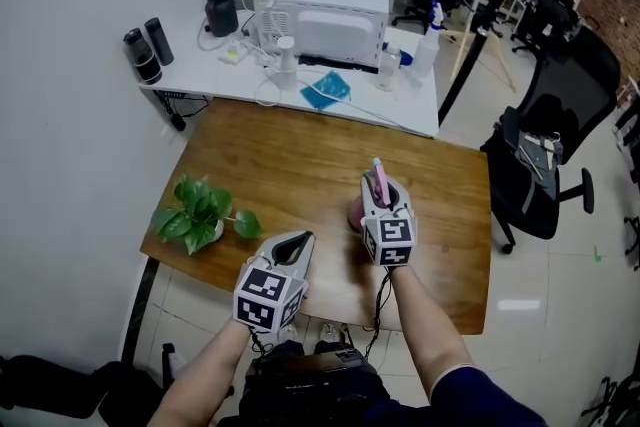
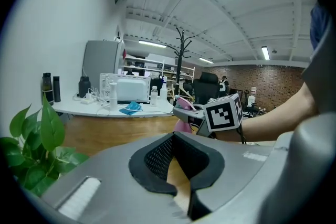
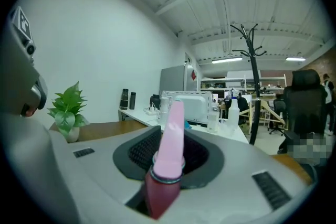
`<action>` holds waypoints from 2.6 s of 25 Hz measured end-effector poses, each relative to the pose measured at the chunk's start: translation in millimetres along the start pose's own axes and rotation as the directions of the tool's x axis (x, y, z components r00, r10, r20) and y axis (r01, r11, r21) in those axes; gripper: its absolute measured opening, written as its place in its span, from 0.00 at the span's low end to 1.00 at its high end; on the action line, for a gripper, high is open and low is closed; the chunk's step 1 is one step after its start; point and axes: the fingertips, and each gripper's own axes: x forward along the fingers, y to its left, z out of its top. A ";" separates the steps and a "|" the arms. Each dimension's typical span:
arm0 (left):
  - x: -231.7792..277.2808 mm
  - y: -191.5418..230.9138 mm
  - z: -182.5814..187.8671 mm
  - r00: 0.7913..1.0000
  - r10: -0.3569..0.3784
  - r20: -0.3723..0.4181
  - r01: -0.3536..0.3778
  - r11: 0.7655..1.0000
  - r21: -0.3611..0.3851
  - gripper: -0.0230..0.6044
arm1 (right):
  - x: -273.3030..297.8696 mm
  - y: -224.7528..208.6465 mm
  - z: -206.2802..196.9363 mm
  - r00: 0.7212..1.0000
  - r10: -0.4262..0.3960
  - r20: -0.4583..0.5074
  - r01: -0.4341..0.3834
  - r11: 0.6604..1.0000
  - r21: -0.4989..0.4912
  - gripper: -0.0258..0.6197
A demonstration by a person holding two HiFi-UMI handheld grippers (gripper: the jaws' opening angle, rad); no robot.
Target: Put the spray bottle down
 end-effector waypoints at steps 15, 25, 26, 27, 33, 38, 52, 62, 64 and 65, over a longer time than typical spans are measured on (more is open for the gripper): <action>-2.4 18.8 -15.3 0.999 0.001 -0.032 -0.002 0.999 -0.037 0.05 | 25.6 20.8 -20.4 0.999 0.007 -0.045 -0.010 0.997 -0.081 0.22; -4.5 17.8 -15.8 1.000 -0.009 -0.030 0.008 0.999 -0.039 0.05 | 22.4 14.9 -32.2 0.998 -0.008 -0.070 0.005 0.999 -0.045 0.33; -4.6 17.6 -16.1 1.000 -0.009 -0.030 0.008 0.999 -0.038 0.05 | 21.7 14.3 -33.5 0.997 -0.007 -0.076 0.004 0.999 -0.037 0.35; -4.6 17.5 -16.1 1.000 -0.010 -0.029 0.009 0.999 -0.037 0.05 | 20.9 13.7 -34.7 0.997 -0.006 -0.081 0.003 1.000 -0.031 0.40; -2.7 15.0 -10.9 1.000 -0.024 -0.020 0.024 0.999 -0.038 0.05 | -6.4 10.2 -38.5 0.994 0.002 -0.109 0.002 0.999 0.040 0.42; 4.1 4.8 -5.9 0.997 -0.071 -0.003 0.071 0.996 -0.058 0.05 | -64.0 5.2 -24.5 0.998 -0.035 -0.056 0.045 0.982 0.181 0.42; 6.9 -38.9 34.3 0.959 -0.262 0.106 0.276 0.949 -0.155 0.05 | -160.4 38.8 58.6 0.995 0.089 0.051 -0.097 0.976 0.194 0.05; 9.7 -37.1 35.3 0.968 -0.235 0.084 0.243 0.964 -0.106 0.05 | -162.5 50.4 72.2 0.989 0.140 0.051 -0.148 0.970 0.191 0.05; 9.8 -36.8 34.2 0.969 -0.233 0.076 0.240 0.966 -0.099 0.05 | -161.5 50.4 70.6 0.988 0.146 0.044 -0.152 0.969 0.194 0.05; 9.7 -37.2 34.0 0.969 -0.234 0.074 0.240 0.966 -0.096 0.05 | -161.5 50.1 70.1 0.988 0.147 0.041 -0.152 0.969 0.196 0.05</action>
